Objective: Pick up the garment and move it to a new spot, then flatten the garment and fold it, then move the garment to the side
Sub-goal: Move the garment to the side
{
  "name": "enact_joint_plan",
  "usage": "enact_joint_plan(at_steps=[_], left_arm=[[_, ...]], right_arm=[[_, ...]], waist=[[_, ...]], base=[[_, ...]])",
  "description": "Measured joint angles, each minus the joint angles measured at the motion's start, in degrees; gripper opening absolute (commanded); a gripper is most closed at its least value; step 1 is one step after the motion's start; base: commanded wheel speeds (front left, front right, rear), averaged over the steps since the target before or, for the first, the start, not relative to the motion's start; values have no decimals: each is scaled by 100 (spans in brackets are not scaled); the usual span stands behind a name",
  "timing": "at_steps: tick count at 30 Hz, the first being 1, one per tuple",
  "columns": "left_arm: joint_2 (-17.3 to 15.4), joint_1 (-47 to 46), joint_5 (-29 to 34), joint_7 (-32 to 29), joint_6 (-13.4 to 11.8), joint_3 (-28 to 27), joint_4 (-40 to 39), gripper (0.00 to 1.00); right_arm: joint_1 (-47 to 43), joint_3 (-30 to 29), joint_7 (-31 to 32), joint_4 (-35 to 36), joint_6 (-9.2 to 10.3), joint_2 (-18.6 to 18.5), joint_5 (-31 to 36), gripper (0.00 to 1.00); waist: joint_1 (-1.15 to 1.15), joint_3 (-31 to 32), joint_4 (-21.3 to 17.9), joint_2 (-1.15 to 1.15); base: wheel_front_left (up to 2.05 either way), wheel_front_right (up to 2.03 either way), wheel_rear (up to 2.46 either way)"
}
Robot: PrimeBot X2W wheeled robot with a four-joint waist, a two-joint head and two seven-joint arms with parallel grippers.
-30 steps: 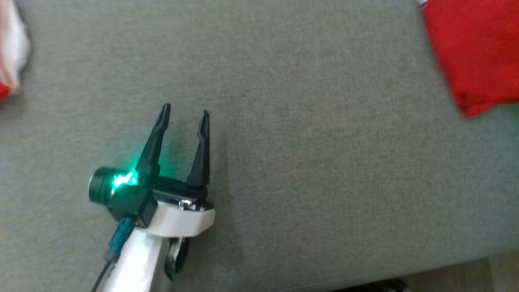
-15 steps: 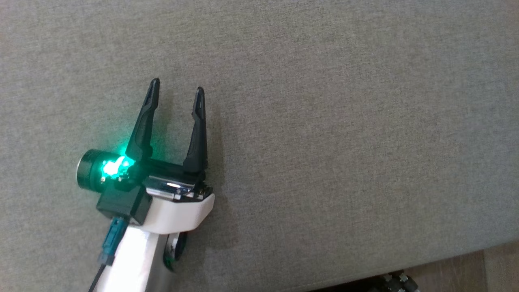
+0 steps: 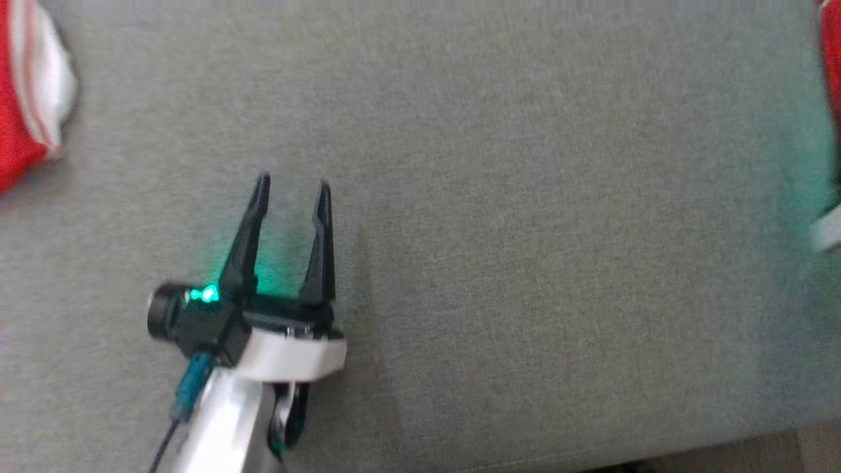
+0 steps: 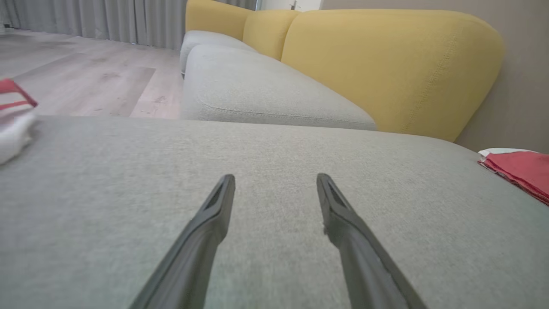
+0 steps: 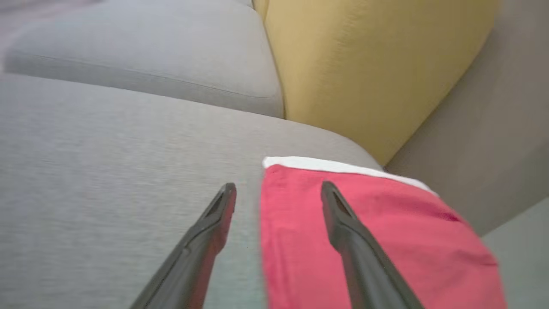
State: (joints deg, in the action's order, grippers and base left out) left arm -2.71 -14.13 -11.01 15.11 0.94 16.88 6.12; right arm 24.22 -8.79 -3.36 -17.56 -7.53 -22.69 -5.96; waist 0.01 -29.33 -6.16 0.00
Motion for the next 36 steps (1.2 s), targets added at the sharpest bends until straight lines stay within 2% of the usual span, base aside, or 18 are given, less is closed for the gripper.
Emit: enact_joint_plan(at_steps=[8, 12, 14, 22, 26, 36], left_arm=[[-2, 649, -112, -23, -174, 14, 83, 100], [-3, 946, -112, -23, -303, -42, 54, 100], [-4, 1141, -112, -23, -356, -83, 8, 100], [-14, 1824, -171, -24, -552, -318, -200, 100], [-25, 2181, -163, -24, -556, -392, -236, 100], [-26, 2241, -92, -24, -543, -432, -276, 100]], right_arm=[[-470, 1345, -869, -705, 0, 794, -467, 100], [-699, 1627, -1082, -1042, 0, 1183, -469, 100], [-861, 1701, -1085, -937, 0, 1367, -448, 100], [-1951, 1490, -1102, 187, 0, 1773, -154, 100], [-2621, 1265, -1102, 412, 0, 1903, 68, 100], [-2784, 1026, -1102, 576, 0, 1996, 101, 100]], waist=[[-2, 947, 308, 0], [-2, 1420, 482, 0], [-2, 1649, 566, 0], [-3, 2454, 849, 0], [-3, 2842, 974, 0], [-1, 3118, 1089, 0]], base=[[0, 0, 0], [0, 0, 0], [0, 0, 0], [0, 0, 0], [0, 0, 0], [0, 0, 0]])
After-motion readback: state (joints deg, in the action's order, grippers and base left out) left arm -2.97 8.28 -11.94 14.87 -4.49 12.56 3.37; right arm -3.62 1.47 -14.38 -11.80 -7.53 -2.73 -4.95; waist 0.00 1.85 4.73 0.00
